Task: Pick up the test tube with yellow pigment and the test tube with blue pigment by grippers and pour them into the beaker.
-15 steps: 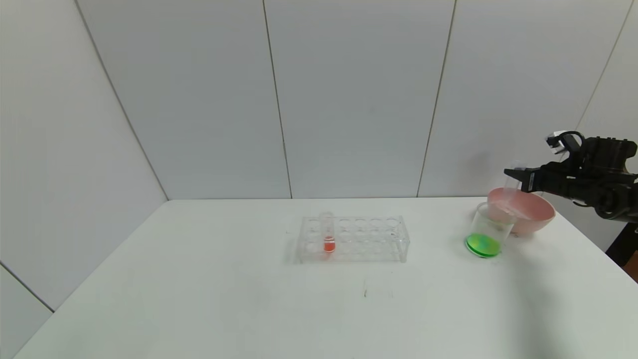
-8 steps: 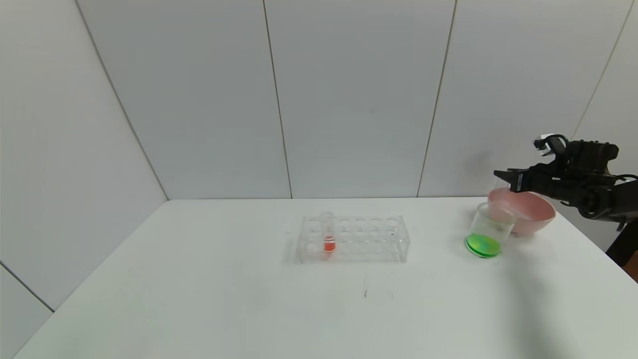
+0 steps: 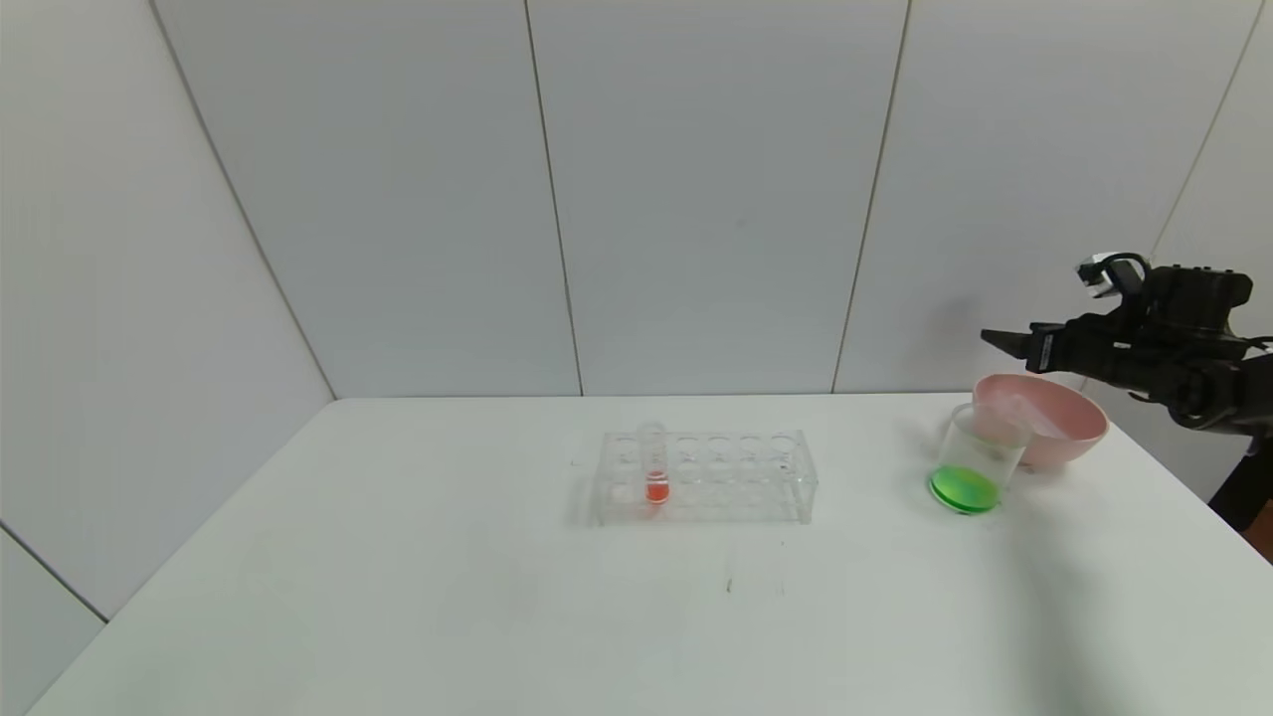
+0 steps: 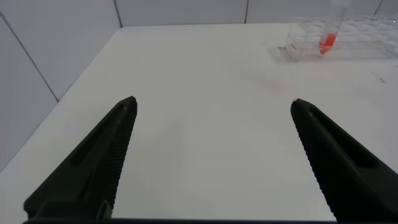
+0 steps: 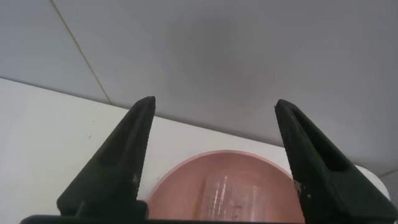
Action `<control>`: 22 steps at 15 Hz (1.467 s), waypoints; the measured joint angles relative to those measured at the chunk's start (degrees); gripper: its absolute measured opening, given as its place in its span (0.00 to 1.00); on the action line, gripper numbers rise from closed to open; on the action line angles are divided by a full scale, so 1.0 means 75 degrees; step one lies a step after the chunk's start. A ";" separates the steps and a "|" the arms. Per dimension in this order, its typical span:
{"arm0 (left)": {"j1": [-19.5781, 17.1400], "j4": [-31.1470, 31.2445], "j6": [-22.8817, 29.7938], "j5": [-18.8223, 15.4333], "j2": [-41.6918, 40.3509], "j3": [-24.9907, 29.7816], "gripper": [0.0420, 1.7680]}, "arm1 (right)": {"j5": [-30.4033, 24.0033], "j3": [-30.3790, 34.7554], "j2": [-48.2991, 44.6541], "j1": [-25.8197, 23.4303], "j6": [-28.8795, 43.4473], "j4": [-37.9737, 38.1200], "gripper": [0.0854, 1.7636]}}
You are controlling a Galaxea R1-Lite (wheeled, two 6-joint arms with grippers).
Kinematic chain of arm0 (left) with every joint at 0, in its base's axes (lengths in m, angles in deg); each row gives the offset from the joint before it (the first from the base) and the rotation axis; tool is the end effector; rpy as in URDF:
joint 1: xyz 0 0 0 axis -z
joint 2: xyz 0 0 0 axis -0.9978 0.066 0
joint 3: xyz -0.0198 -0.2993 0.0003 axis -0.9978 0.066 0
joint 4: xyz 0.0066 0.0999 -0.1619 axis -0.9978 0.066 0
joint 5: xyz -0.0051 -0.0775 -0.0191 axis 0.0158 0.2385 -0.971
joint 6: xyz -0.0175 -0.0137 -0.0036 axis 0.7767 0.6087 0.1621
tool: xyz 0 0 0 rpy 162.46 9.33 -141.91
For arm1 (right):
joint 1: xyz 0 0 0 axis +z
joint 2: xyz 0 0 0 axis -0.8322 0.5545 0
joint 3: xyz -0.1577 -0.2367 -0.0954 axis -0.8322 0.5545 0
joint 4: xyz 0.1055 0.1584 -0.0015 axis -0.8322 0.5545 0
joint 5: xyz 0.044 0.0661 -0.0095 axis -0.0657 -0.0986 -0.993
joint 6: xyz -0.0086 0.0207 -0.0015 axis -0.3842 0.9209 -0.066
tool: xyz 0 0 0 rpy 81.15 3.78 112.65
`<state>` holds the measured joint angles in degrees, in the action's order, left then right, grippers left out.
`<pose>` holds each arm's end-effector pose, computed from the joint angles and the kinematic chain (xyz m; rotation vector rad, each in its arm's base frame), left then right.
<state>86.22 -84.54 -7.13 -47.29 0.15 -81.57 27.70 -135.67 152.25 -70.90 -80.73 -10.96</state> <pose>-0.0224 0.0000 0.0755 -0.0027 0.0037 -0.0001 0.4737 -0.1121 0.1396 -0.0110 0.1910 0.2499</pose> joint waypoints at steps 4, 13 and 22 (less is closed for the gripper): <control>0.0003 0.0000 0.0000 0.0000 0.0000 0.0000 1.00 | 0.0091 0.0510 -0.0886 0.0592 0.0961 -0.0049 0.85; 0.0000 0.0003 -0.0003 0.0000 0.0000 0.0000 1.00 | 0.1937 0.2900 -0.3914 0.1809 0.1133 -0.0219 0.93; 0.0007 0.0000 0.0000 0.0000 0.0000 0.0000 1.00 | 0.1161 0.7487 -0.9990 0.1448 0.1546 -0.1356 0.96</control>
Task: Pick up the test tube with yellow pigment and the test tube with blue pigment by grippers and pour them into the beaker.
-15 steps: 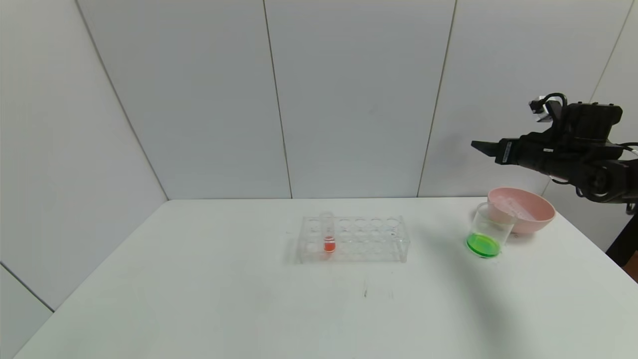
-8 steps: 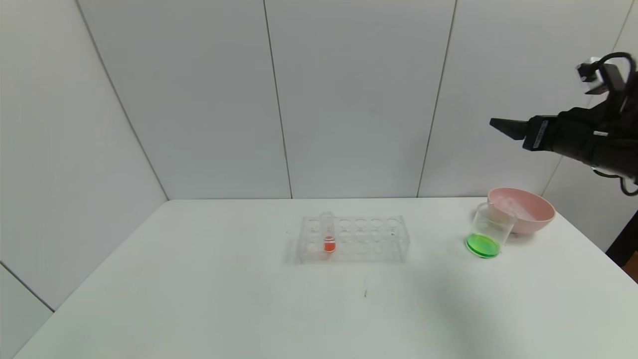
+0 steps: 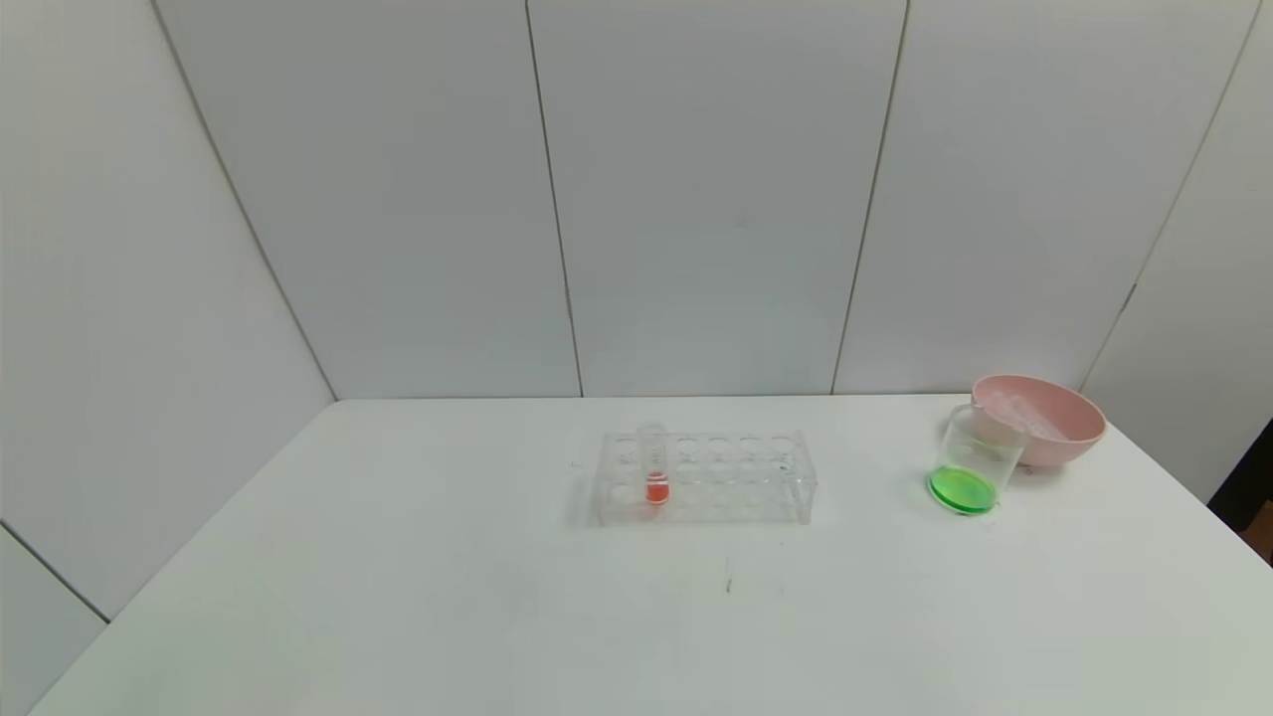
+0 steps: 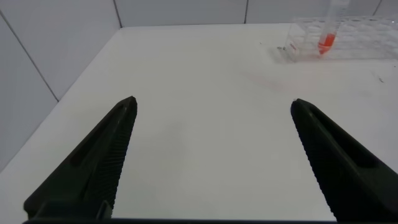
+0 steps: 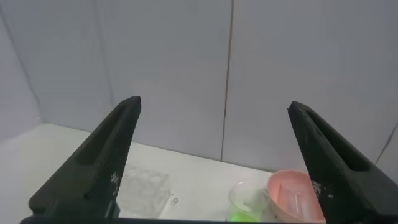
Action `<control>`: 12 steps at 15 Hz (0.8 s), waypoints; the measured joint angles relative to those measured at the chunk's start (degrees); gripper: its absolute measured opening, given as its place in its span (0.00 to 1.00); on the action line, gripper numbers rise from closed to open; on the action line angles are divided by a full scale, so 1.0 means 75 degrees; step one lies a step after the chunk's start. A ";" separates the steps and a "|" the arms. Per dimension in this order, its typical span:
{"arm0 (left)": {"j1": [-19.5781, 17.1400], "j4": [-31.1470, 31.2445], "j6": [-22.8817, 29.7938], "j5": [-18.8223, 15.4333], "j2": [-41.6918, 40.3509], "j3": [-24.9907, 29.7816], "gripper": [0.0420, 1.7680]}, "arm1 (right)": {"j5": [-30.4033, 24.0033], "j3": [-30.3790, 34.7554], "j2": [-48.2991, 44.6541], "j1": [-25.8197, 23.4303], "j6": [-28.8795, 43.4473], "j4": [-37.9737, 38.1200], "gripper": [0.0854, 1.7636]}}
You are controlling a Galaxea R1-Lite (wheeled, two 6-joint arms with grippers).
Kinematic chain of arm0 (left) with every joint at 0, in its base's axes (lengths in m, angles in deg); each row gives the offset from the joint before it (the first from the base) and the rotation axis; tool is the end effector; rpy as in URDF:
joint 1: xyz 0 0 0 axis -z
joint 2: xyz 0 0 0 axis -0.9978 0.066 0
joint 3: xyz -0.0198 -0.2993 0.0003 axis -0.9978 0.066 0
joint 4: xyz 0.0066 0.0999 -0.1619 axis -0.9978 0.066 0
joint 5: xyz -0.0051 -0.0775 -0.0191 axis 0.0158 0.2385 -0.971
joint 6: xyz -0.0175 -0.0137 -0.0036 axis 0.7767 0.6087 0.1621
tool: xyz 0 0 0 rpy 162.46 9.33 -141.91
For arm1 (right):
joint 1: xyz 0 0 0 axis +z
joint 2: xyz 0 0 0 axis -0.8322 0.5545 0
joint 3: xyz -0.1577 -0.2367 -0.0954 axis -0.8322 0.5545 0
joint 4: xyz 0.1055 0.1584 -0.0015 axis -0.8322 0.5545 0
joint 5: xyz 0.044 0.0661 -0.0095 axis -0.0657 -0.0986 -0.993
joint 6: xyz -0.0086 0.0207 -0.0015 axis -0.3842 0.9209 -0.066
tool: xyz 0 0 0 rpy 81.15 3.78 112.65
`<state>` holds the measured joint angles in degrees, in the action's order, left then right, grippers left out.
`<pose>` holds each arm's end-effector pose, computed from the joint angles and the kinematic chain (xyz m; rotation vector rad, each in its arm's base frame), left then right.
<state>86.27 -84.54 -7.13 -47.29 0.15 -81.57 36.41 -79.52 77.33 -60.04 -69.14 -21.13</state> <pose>-0.0224 0.0000 0.0755 -0.0027 0.0037 -0.0010 0.1320 -0.0009 0.2911 0.0506 -0.2673 0.2928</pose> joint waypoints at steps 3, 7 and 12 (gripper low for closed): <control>-0.0007 0.0000 -0.0003 0.0000 0.0000 0.0000 1.00 | -0.0307 0.0558 -0.2105 0.0003 0.0164 0.1066 0.96; -0.0003 0.0000 0.0000 0.0000 0.0000 0.0000 1.00 | -0.0427 0.0753 -0.4395 0.0111 0.0215 0.2467 0.96; -0.0007 0.0000 -0.0003 0.0000 0.0000 0.0000 1.00 | -0.0340 0.0907 -0.6453 0.0332 -0.0193 0.3516 0.96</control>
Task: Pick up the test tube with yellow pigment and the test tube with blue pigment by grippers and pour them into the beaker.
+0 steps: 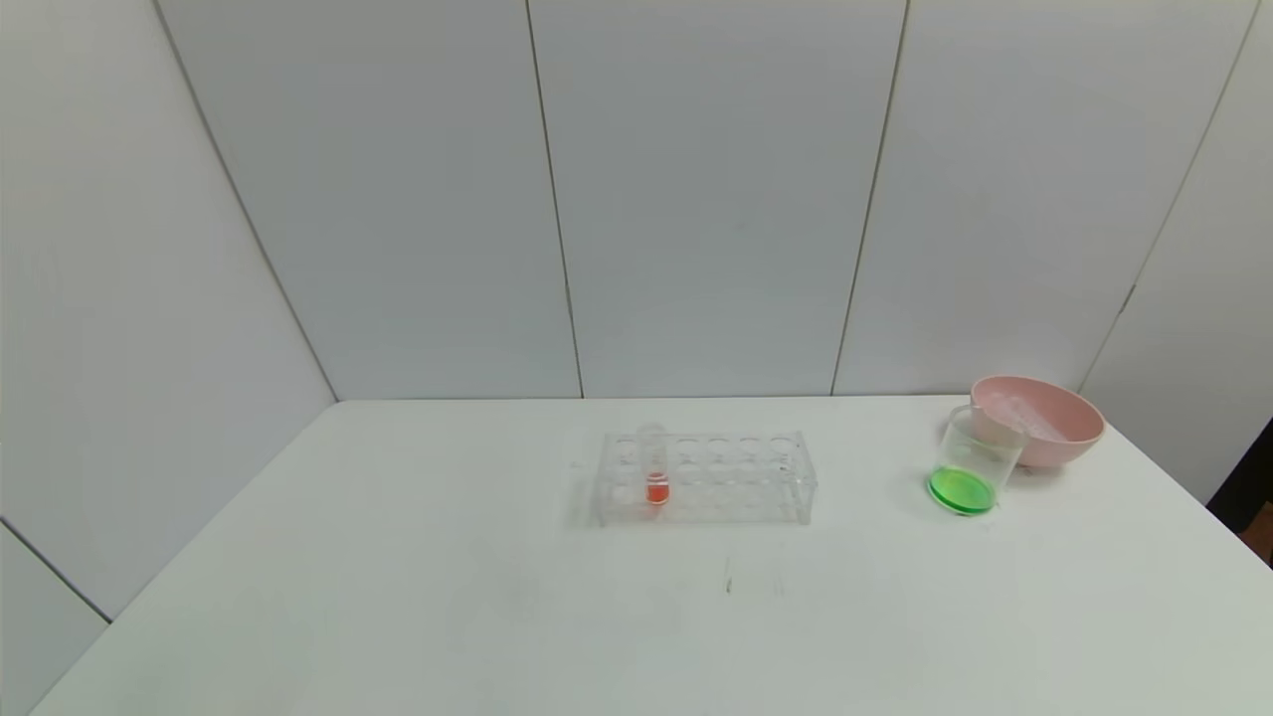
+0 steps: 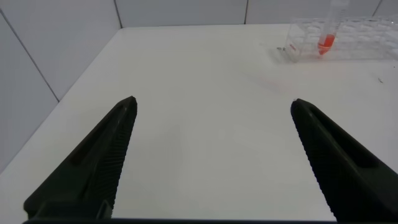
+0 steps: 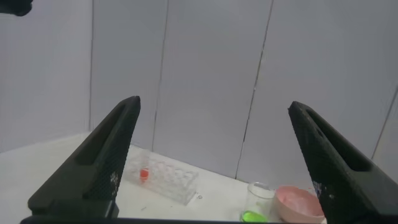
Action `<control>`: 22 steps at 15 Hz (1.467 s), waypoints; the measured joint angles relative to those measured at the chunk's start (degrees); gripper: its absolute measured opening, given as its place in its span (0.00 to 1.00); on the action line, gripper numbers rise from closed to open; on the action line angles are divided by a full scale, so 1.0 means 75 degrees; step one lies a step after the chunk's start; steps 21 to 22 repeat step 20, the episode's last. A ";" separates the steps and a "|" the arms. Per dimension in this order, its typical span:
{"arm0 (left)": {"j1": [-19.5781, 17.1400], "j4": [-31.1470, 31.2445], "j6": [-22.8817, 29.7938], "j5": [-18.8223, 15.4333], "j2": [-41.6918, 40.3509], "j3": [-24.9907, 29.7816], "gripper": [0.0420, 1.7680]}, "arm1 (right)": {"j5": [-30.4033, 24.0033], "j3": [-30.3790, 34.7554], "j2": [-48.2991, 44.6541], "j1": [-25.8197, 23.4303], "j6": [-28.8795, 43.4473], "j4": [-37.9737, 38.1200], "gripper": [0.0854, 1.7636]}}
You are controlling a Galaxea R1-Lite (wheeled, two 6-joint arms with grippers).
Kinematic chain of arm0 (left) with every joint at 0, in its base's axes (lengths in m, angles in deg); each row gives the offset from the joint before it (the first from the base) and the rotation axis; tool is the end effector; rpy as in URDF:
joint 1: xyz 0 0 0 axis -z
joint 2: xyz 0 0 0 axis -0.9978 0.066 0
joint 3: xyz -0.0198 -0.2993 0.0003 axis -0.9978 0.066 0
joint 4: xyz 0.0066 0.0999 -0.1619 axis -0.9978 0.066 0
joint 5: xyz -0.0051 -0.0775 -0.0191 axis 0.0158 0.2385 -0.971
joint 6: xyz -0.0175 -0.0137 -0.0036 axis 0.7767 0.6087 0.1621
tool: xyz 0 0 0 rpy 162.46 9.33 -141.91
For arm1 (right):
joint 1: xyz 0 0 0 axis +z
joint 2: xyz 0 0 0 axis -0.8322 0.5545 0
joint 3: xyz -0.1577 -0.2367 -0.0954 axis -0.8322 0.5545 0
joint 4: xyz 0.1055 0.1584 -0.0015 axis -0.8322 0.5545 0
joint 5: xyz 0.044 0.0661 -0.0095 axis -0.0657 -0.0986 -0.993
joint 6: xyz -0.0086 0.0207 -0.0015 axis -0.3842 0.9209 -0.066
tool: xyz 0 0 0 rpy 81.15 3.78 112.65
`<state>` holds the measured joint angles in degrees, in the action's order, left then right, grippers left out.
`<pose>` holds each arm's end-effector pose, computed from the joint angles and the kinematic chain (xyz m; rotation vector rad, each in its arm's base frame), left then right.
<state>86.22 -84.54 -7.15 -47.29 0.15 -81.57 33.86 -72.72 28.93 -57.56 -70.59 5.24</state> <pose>-0.0224 0.0000 0.0755 -0.0024 0.0037 -0.0001 -0.0707 0.0101 0.2377 -0.0310 -0.5293 0.3806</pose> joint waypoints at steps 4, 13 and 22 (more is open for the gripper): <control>0.0000 0.0003 0.0003 0.0000 0.0000 0.0000 1.00 | 0.1944 0.0874 -0.1081 0.0062 -0.0930 0.0179 0.96; 0.0000 0.0000 0.0003 0.0000 0.0000 0.0000 1.00 | 0.2896 0.3976 -0.1385 0.0070 -0.1204 0.1630 0.96; 0.0003 0.0000 0.0003 0.0000 0.0000 0.0000 1.00 | 0.2814 0.4046 -0.1385 0.0081 -0.0995 0.1637 0.97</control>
